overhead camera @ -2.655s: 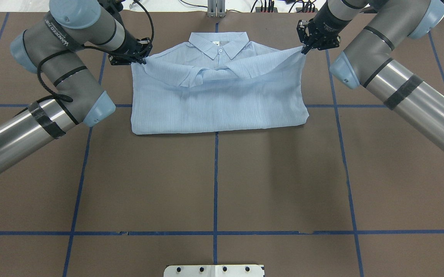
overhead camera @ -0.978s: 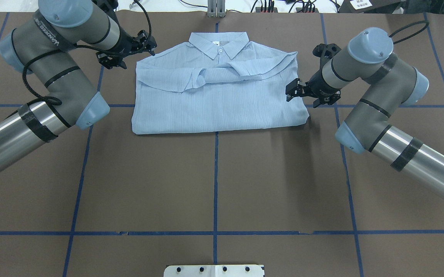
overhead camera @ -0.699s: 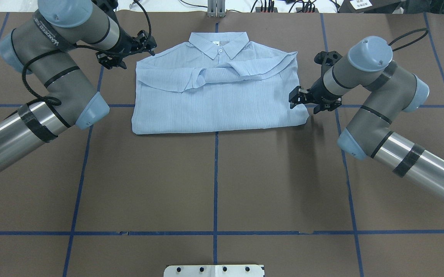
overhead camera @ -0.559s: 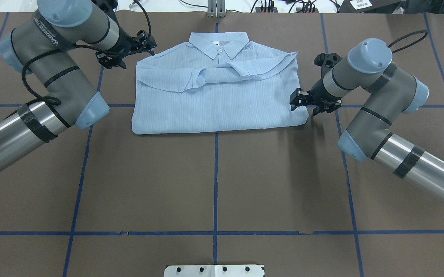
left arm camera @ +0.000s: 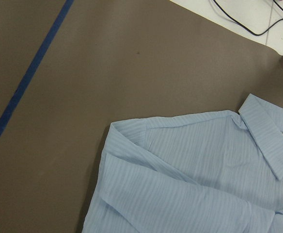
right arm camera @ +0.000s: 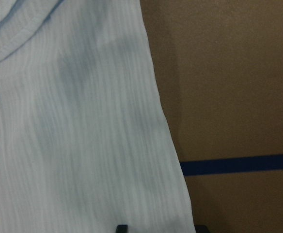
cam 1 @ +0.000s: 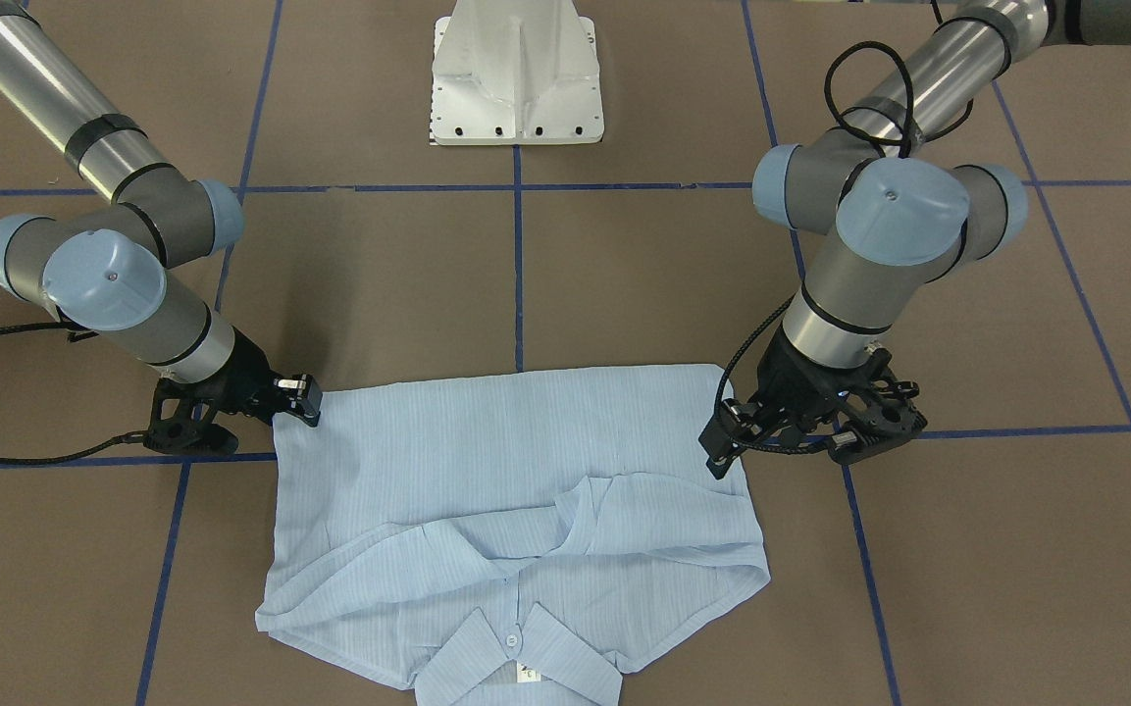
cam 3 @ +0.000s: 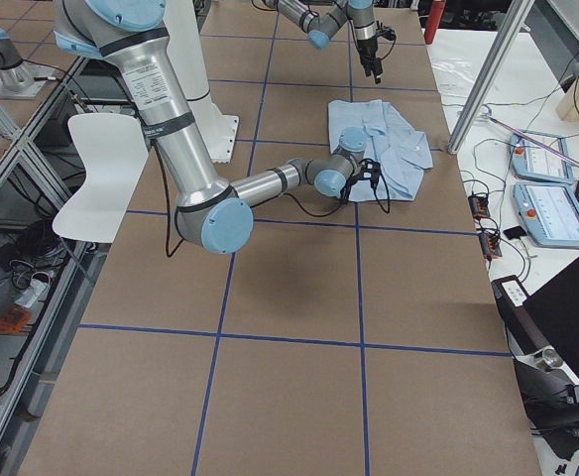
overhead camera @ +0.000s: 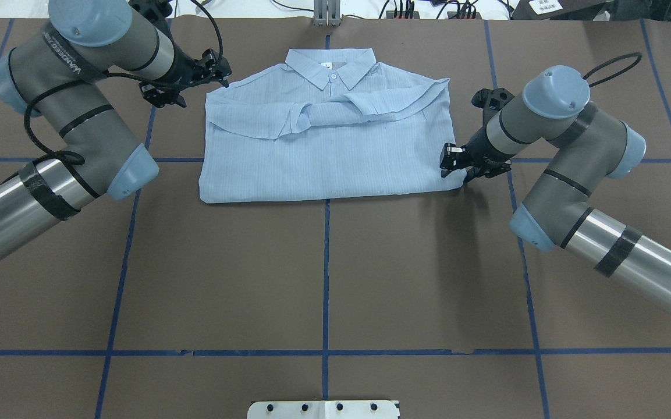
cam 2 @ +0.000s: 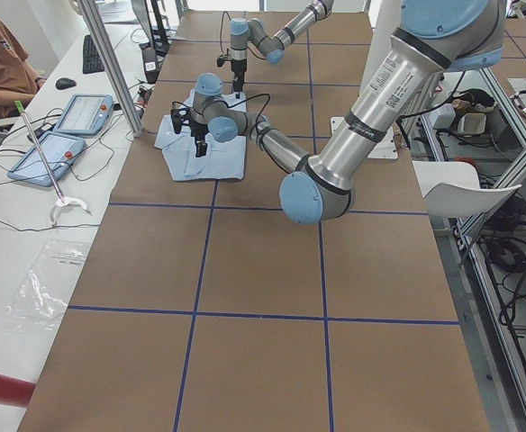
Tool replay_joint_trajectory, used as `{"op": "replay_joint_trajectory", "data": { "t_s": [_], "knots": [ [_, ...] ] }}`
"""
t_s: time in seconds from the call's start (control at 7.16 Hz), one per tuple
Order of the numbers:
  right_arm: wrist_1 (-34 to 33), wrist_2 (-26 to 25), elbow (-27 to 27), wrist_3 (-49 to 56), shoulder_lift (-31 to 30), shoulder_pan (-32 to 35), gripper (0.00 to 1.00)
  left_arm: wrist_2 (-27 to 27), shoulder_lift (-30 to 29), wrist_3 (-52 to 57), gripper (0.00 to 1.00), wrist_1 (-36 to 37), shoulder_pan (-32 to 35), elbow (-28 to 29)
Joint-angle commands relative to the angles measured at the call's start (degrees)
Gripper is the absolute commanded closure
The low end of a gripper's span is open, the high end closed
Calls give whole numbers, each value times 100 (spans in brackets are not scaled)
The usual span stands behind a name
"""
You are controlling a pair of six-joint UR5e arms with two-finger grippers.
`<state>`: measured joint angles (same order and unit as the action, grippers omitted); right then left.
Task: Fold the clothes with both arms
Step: 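Move the right gripper to the side edge of the folded shirt and grasp, then drag the folded shirt with the right gripper toward the right arm and nearer the robot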
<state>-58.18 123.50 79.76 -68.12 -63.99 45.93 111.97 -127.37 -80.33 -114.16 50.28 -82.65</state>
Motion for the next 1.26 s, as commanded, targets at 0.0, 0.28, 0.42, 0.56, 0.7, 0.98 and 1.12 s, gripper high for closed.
{"op": "replay_joint_trajectory", "data": {
  "t_s": [0.0, 0.28, 0.42, 0.56, 0.7, 0.98, 1.12],
  "knots": [
    [-9, 7, 223, 0, -148, 4, 100, 0, 2, 0, 0, 7, -1, -49],
    [-18, 181, 391, 0, -271, 13, 100, 0, -7, -9, 1, 8, -1, -84],
    [-18, 227, 783, -8, -715, 22, 100, 0, 10, -9, 1, 25, 8, -163],
    [-9, 210, 1483, -9, -1425, 22, 100, -9, 19, -18, 1, 86, 8, -259],
    [-9, 236, 2316, -17, -2206, 4, 100, -9, 71, -61, 1, 182, -1, -434],
    [9, 672, 3689, -17, -3491, -258, 100, -9, 125, -88, 1, 507, -9, -813],
    [26, 936, 4296, -17, -4071, -721, 100, -18, 168, -97, 1, 509, -27, -892]
  ]
}}
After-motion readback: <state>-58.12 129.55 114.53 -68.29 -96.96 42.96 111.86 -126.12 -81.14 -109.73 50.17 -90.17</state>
